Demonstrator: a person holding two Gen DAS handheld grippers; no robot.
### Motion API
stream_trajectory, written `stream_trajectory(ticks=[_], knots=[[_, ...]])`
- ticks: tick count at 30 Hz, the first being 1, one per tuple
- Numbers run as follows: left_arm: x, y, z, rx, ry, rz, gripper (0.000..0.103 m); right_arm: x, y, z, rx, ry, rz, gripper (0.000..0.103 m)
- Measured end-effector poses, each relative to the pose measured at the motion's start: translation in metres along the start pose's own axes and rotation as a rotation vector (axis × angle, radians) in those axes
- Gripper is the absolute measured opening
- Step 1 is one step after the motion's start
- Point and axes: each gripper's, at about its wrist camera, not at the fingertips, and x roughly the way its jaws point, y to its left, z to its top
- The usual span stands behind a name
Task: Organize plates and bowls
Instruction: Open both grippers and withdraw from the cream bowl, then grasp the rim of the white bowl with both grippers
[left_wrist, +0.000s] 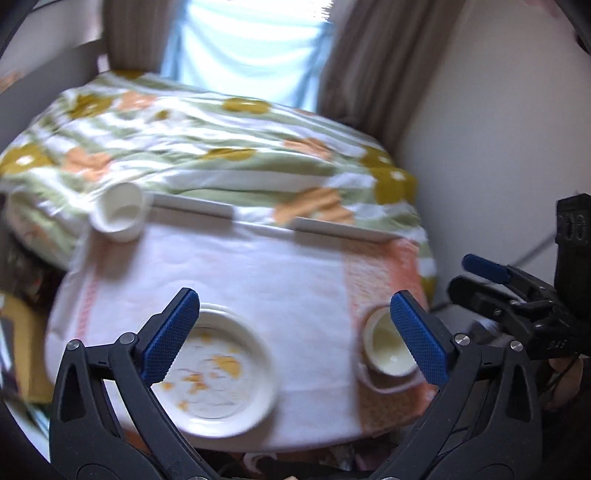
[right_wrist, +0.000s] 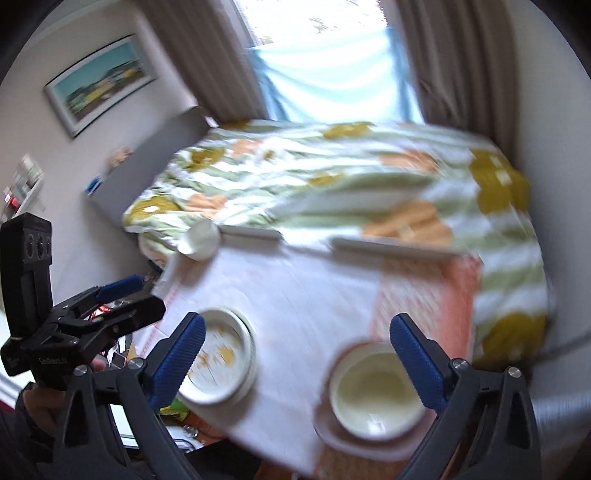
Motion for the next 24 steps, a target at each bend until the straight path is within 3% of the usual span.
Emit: stream_trajectory(ticks=[5,12,15,18,20,23,24], knots=[[-0.009,0.079,0.020,-0.186,-0.030,0.057,0.103,0.051,0.037,0.041,-0.078,0.003,0.117,0.101],[-0.003,0.190,0.038,-0.412,-0.109,0.111,0.103,0.150,0.089,0.103,-0.053,0.160,0.135,0.101],[0.023,0.234,0.045,-0.497,-0.095,0.109,0.103,0.193,0.106,0.121,-0.079,0.208,0.129,0.101],[0.061,0.264,0.046,-0.557,-0.049,0.089,0.101,0.252,0.118,0.131,-0.085,0.322,0.122,0.101],[0.094,0.286,0.046,-0.595,0.007,0.060,0.093,0.291,0.121,0.131,-0.066,0.389,0.126,0.101],[0.135,0.304,0.043,-0.634,0.093,0.030,0.061,0.346,0.125,0.127,-0.052,0.485,0.116,0.101],[0.146,0.309,0.041,-0.646,0.114,0.023,0.057,0.358,0.125,0.126,-0.050,0.503,0.113,0.101]])
